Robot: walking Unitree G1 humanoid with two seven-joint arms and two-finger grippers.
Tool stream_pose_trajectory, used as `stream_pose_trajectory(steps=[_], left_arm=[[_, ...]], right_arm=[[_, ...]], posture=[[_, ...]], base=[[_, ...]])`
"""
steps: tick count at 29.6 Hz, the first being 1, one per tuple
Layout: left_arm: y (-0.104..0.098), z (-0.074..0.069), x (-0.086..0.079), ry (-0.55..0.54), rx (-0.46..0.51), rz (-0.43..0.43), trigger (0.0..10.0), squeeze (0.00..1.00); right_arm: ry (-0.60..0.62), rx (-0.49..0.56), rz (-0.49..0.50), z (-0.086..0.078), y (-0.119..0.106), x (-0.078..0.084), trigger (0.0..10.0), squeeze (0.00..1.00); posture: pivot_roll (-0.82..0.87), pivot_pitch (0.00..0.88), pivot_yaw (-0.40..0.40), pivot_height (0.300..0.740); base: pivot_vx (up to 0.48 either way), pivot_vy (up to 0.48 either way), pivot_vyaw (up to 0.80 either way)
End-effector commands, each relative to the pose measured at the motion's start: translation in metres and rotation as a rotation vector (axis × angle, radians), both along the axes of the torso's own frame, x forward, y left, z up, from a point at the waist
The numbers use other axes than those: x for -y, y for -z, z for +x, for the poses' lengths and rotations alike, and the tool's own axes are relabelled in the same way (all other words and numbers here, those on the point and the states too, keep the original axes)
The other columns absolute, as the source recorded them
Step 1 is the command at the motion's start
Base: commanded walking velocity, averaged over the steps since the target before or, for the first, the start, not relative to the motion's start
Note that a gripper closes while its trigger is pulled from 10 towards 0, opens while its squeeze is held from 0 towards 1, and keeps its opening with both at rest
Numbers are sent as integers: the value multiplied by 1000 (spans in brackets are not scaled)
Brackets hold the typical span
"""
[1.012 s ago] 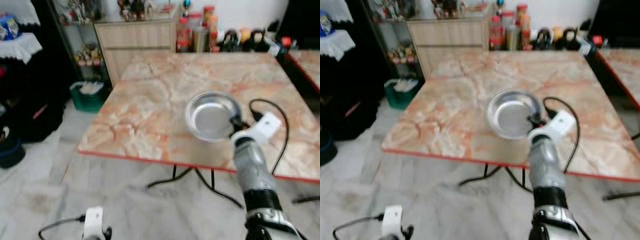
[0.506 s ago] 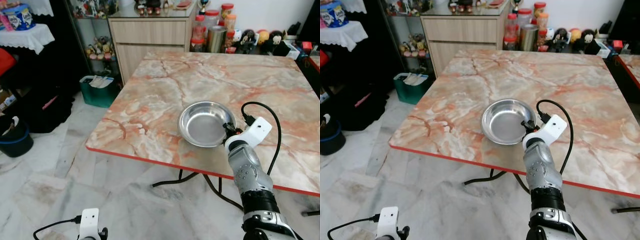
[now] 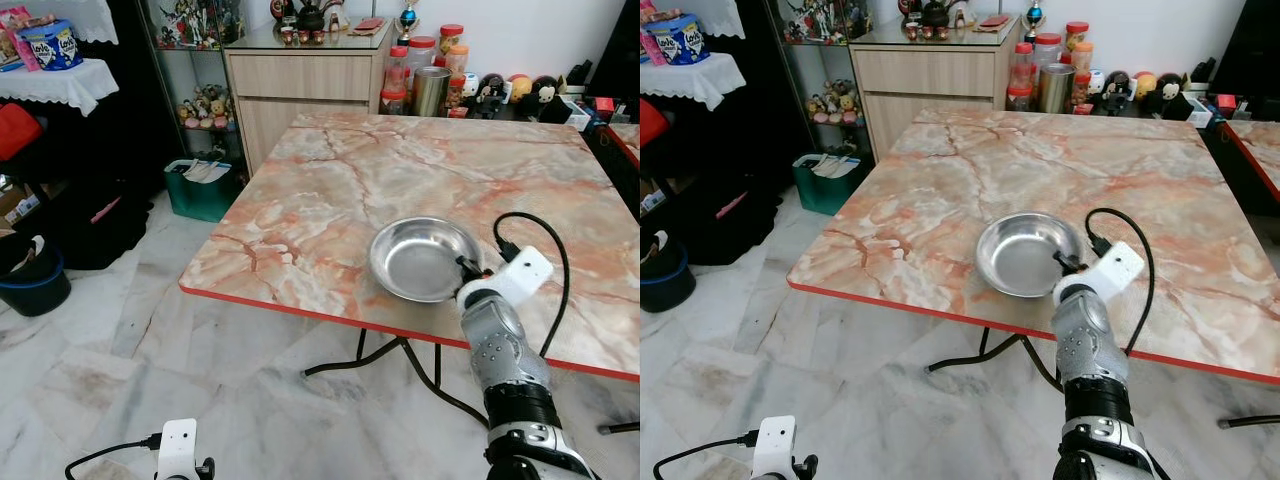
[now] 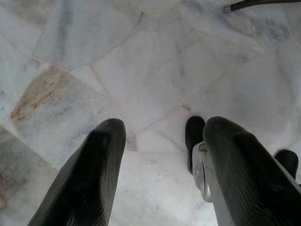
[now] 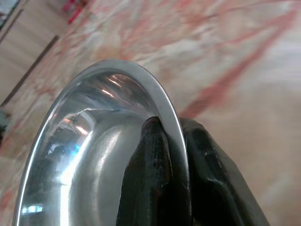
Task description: Setting the table
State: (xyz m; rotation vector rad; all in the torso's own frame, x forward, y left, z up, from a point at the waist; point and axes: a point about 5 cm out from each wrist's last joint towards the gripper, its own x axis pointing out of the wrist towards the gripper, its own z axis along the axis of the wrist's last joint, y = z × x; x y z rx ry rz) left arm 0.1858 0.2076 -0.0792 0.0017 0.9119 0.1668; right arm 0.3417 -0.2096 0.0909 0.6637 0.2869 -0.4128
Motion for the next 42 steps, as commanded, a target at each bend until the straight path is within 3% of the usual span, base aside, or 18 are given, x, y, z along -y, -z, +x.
stream_pose_trajectory(steps=[1,18,34,35,36,42], left_arm=[[1,-2,-1,-1,-18,0,10000,0],[4,-8,-4,5,-36,6,10000,0],[4,-10,-4,5,-43,4,10000,0],[4,-10,-4,5,-43,4,10000,0],[4,-10,-4,4,-43,4,10000,0],[4,-9,-4,4,-43,4,10000,0]], right_arm=[[11,16,13,5,-6,-1,10000,0],[19,8,94,10,1,-6,10000,0],[-30,17,95,13,3,-13,10000,0],[-30,17,97,13,3,-14,10000,541],[-29,17,97,13,3,-14,10000,835],[-17,18,94,13,3,-13,10000,847]], posture=[[-3,0,43,740],[3,0,44,740],[4,0,43,740],[4,0,43,740],[4,0,43,740],[4,0,43,740]], base=[[0,0,0],[0,0,0],[0,0,0],[0,0,0],[0,0,0],[0,0,0]])
